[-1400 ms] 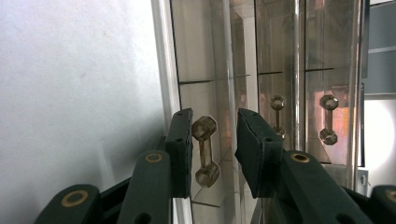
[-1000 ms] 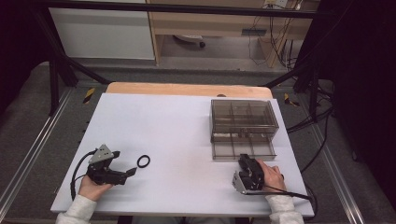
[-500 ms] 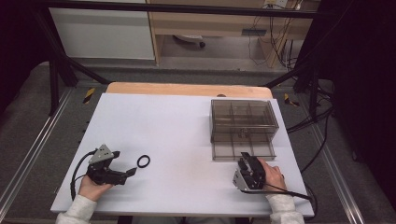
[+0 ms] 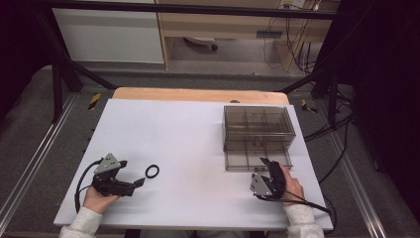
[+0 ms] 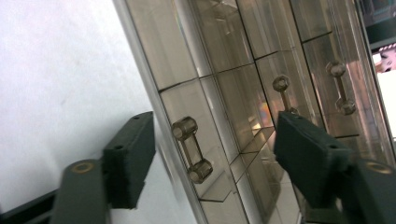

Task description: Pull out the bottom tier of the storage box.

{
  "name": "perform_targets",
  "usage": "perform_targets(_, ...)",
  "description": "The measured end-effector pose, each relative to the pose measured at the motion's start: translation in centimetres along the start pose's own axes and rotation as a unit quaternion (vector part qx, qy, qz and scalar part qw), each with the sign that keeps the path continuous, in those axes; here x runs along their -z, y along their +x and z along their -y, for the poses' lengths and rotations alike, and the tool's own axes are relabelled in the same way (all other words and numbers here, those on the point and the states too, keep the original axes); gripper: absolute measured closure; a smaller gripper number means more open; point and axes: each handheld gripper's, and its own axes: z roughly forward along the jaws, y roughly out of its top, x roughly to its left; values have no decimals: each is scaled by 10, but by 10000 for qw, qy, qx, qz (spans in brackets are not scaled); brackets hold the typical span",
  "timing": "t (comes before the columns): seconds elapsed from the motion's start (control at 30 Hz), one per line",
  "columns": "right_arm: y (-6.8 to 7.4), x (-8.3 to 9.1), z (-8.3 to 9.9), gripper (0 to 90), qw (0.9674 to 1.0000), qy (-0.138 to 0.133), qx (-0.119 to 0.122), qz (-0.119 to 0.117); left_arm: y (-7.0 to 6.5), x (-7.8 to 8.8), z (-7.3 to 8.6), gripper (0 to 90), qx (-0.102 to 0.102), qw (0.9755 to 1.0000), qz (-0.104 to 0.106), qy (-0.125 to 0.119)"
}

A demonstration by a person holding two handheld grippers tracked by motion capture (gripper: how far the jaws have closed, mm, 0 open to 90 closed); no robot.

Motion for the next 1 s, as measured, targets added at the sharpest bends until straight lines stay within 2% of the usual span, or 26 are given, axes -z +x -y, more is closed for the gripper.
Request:
perform_targets(0.2, -5, 2, -2, 219, 9988, -118, -439, -169, 0, 0, 0, 23, 0, 10000, 1, -1)
perform_targets(0.43, -14, 5, -2, 158, 9934, -186, -1086, -326, 0, 0, 0, 23, 9, 10000, -1, -7)
perform_targets(0.57, -18, 7, -2, 137, 9874, -291, -1501, -414, 0, 0, 0, 23, 8, 10000, -1, -7)
perform_targets(0.73, -23, 9, -2, 123, 9781, -370, -1962, -585, 0, 0, 0, 23, 3, 10000, 5, 0)
perform_targets(0.97, -27, 10, -2, 115, 9645, -489, -2444, -874, 0, 0, 0, 23, 1, 10000, 11, 12)
perform_targets(1.0, -28, 10, -2, 115, 9634, -518, -2473, -894, 0, 0, 0, 23, 0, 10000, 10, 13)
